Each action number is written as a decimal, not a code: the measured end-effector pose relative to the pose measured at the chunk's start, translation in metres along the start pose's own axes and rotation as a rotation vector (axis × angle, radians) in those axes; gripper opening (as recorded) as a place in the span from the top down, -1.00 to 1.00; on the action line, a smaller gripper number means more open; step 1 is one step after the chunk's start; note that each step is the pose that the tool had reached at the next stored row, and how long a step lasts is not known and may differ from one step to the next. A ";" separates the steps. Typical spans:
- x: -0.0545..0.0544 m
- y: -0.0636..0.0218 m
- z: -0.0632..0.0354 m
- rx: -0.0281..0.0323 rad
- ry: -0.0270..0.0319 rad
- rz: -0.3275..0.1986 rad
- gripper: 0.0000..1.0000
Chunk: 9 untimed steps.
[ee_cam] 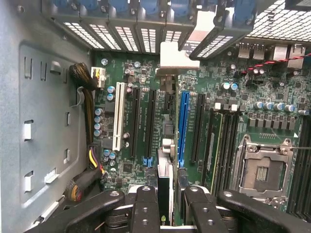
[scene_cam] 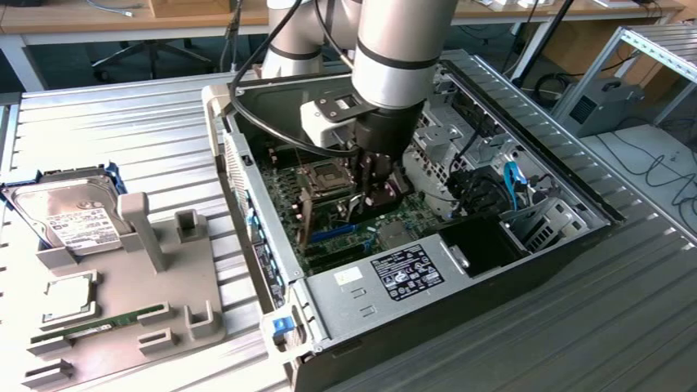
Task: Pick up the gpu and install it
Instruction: 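Insert the gpu into the slot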
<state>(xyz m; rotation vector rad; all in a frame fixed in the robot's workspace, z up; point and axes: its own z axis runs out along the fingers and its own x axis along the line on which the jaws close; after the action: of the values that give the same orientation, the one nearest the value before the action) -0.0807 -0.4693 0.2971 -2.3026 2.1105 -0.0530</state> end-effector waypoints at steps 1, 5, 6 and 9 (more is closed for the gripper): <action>0.000 0.0004 0.0001 0.0000 0.0000 0.000 0.48; 0.000 0.0028 0.0004 0.0000 0.0000 0.000 0.48; 0.000 0.0039 0.0006 0.0000 0.0000 0.000 0.48; -0.001 0.0060 0.0009 0.0000 0.0000 0.000 0.48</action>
<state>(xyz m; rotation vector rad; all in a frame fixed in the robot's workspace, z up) -0.0866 -0.4692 0.2960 -2.3026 2.1105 -0.0530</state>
